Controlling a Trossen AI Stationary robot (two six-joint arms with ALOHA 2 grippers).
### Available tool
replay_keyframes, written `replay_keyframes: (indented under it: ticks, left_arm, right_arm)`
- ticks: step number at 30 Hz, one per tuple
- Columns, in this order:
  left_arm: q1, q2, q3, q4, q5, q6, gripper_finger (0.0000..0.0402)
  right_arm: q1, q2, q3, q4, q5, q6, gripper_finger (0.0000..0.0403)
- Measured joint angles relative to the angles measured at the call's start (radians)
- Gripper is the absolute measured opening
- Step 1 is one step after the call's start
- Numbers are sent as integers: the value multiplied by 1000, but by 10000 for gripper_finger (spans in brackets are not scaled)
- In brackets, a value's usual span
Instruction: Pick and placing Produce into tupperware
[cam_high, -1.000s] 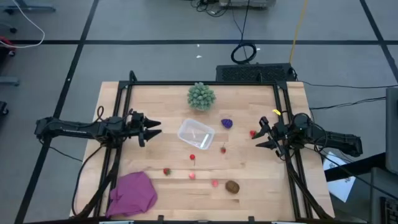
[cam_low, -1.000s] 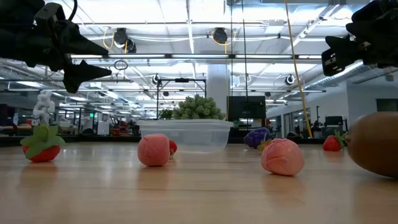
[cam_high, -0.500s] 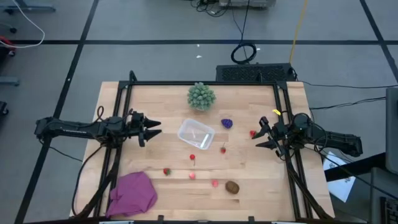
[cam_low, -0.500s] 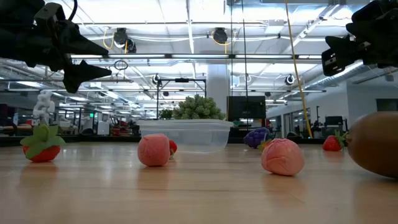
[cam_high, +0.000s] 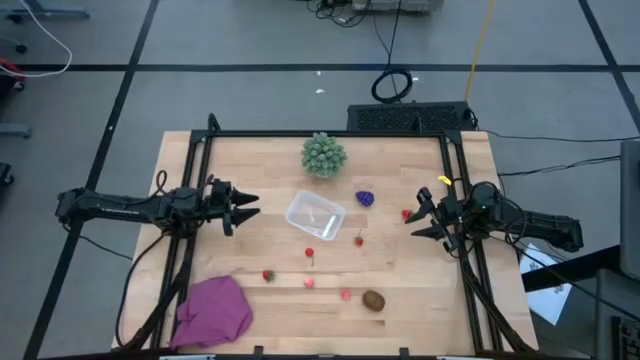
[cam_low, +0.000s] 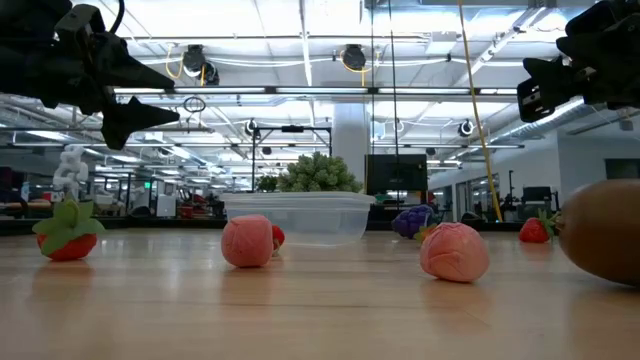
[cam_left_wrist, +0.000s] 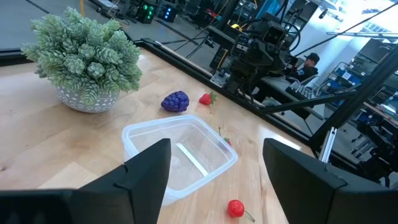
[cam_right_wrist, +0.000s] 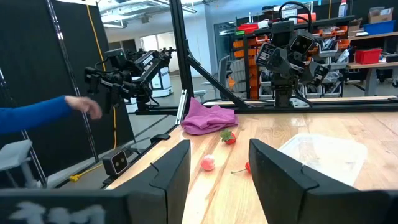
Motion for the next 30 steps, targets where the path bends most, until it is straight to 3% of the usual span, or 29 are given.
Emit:
replay_keyframes:
  ticks: [19, 30]
  left_arm:
    - [0, 0, 0, 0, 0, 0, 257]
    - [0, 0, 0, 1, -40, 55, 257]
  right_arm:
    - [0, 0, 0, 3, 5, 29, 155]
    - [0, 0, 0, 123, 54, 28, 155]
